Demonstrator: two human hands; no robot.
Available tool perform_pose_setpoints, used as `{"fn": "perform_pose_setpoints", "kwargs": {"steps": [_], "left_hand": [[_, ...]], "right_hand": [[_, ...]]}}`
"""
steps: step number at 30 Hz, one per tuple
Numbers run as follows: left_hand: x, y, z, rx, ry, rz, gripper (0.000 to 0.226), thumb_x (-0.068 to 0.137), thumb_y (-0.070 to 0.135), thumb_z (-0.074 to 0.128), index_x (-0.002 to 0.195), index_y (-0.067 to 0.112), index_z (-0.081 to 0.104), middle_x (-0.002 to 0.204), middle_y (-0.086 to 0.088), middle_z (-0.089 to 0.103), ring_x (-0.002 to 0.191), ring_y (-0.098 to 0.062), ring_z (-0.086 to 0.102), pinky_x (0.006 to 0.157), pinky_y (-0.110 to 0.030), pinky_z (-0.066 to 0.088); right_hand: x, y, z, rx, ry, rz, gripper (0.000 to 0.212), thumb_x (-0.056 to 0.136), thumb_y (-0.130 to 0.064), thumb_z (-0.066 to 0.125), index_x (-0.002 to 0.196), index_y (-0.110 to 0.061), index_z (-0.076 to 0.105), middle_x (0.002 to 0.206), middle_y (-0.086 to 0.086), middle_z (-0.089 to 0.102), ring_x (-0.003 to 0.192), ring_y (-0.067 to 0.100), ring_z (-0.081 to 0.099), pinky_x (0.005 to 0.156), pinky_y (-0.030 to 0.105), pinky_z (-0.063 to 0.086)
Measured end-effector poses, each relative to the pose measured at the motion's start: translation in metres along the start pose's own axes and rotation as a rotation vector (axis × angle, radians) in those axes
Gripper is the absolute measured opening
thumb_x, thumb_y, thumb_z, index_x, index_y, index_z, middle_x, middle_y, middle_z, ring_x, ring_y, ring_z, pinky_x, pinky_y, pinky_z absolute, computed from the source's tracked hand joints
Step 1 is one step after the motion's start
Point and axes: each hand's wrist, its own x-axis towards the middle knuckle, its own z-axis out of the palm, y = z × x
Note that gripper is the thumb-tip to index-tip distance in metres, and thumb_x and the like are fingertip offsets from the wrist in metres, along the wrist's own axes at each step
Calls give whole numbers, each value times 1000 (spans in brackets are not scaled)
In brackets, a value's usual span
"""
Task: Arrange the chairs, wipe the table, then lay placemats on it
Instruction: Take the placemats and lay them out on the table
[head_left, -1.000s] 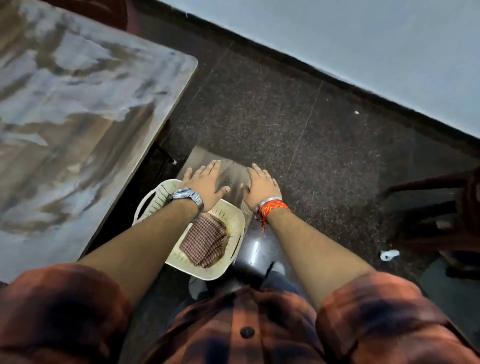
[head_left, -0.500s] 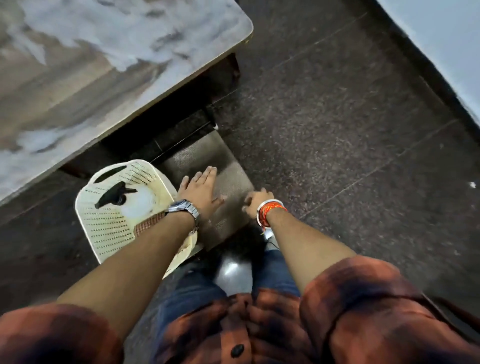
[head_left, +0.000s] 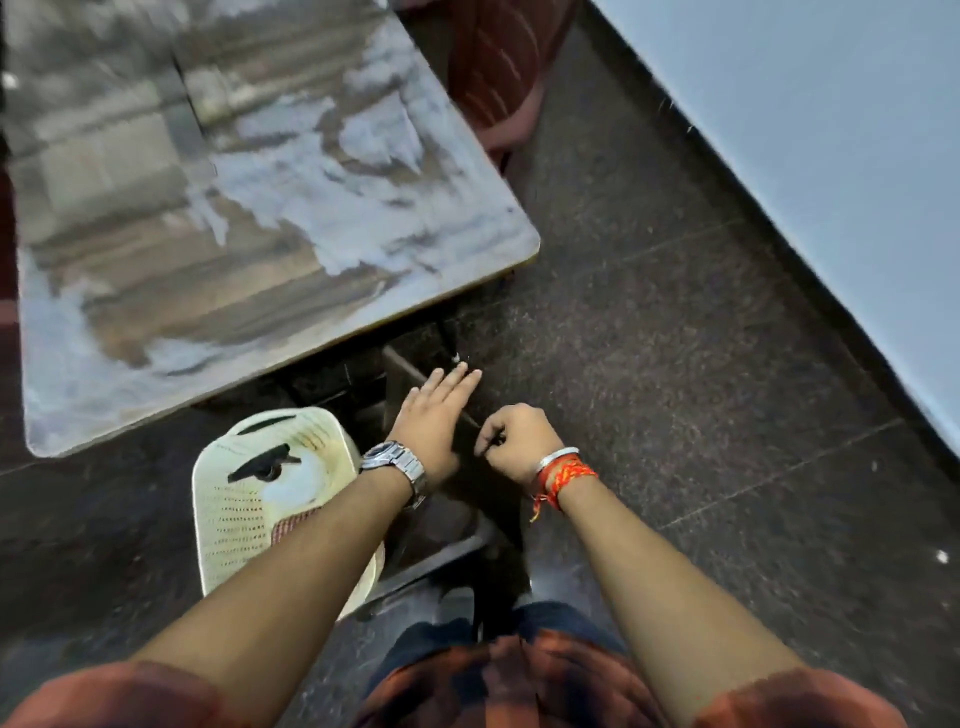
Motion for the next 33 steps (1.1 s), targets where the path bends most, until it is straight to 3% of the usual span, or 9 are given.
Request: {"fn": "perform_pose_setpoints", "kwargs": {"steps": [3,5,7,9,18,22,26,30,33], "left_hand": [[18,12,-54,64,73,7,78,80,21,69,148,34,36,151,8,43,145,-17,31,120,-44,10],[24,15,-91,54,95,-7,52,79,19,67,127,37,59,123,9,66,122,-16,56,112,-39,28],[33,18,-127,-1,84,-23,38,76,11,69,107,33,72,98,5,73,98,-19,66,85,-29,48],[46,23,-158,-67,51,-25,34,71,3,74,98,24,77,85,0,72,82,-16,65,67,-23,44],[129,67,-248,-175,173,-211,34,71,-2,77,93,23,79,76,2,72,73,-13,64,63,-19,43],[171,79,-269,-164,288,-283,37,74,-6,69,95,22,80,76,-1,72,76,-17,67,64,-21,44],[202,71,-284,-101,419,-384,46,79,-6,58,101,28,78,91,-3,75,90,-24,68,70,-27,49],[232,43,-302,22,556,-429,42,83,4,58,107,34,76,96,-8,75,95,-33,67,79,-39,55],[267,17,-322,192,618,-424,32,92,19,59,115,38,72,101,-8,74,97,-34,67,68,-33,49]], "right_hand": [[8,-29,-65,-90,-46,-106,31,67,-1,60,59,-29,70,67,-9,67,63,1,57,59,5,39],[14,-46,-108,-119,-53,-184,33,66,-1,62,55,-32,66,67,-10,66,64,1,58,60,5,39],[27,-57,-146,-93,-43,-264,33,64,-2,62,54,-32,65,71,-8,68,71,5,61,70,16,48],[43,-61,-178,-69,-14,-340,31,62,-2,59,54,-31,66,72,-6,69,76,7,63,77,26,52],[143,-64,-293,16,90,-646,38,66,9,66,55,-26,58,74,-1,67,72,5,62,73,14,48],[192,-63,-327,-6,88,-689,23,73,-1,70,76,-17,55,78,-2,62,71,6,56,68,15,43],[239,-68,-333,-97,90,-744,30,83,-7,65,111,-16,66,96,3,62,90,14,58,86,24,44],[296,-81,-330,-140,16,-789,35,89,-8,56,119,-22,67,112,-1,70,107,16,62,94,30,47],[340,-95,-337,-94,77,-802,38,88,-6,55,121,-21,66,116,-1,69,110,17,63,96,32,48]]}}
